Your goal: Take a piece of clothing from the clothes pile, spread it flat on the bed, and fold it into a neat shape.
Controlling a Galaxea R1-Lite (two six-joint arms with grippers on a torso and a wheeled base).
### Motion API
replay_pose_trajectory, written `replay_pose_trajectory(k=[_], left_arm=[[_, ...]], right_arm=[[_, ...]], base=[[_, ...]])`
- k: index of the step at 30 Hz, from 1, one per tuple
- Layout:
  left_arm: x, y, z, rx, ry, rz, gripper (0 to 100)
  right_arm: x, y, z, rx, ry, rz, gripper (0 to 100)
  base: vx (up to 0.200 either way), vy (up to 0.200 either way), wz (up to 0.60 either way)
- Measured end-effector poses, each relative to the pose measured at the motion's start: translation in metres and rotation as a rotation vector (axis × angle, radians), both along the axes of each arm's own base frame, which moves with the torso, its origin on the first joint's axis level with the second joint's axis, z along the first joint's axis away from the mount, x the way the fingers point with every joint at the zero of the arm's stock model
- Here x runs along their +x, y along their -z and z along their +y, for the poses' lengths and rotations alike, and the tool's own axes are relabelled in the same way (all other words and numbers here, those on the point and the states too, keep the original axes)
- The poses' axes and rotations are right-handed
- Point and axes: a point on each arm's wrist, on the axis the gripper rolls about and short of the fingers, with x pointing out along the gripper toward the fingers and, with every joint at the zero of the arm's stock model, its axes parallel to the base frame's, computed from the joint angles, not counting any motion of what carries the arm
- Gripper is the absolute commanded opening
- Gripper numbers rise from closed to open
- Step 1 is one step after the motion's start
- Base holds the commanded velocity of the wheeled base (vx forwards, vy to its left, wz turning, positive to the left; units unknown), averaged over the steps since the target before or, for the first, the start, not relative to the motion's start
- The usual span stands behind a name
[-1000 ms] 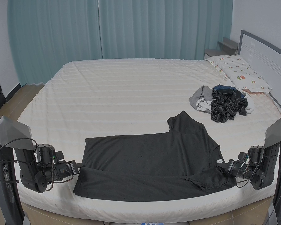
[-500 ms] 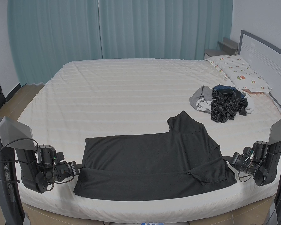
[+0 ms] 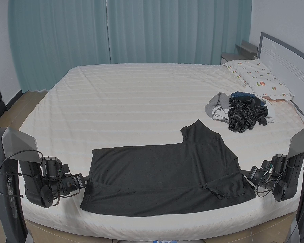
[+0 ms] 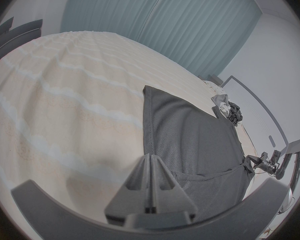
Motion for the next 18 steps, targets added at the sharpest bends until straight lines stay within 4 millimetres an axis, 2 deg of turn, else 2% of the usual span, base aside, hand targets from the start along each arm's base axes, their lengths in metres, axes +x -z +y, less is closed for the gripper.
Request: replay_pose_trajectory(k=[1,7,14,18], left_arm=[[0.000,0.000,0.000,0.000,0.000,0.001,100],[-0.002,0.001,0.000,-0.006,0.001,0.008,100],[-0.007,-0.009,0.001,-0.037,0.033,-0.004,100],[-0.012,-0.014,0.002,-0.056,0.055,-0.008,100]], right_arm=[[0.000,0.001,0.000,0.001,-0.001,0.004,100],[-0.002,0.003,0.002,0.006,-0.003,0.015,100],[-0.007,-0.007,0.001,0.098,0.054,0.042,100],[-0.011,-0.015,0.001,0.142,0.083,0.049,100]], base=[[0.000,0.000,0.00],[0.000,0.000,0.00],[0.000,0.000,0.00],[-0.200,0.000,0.00]])
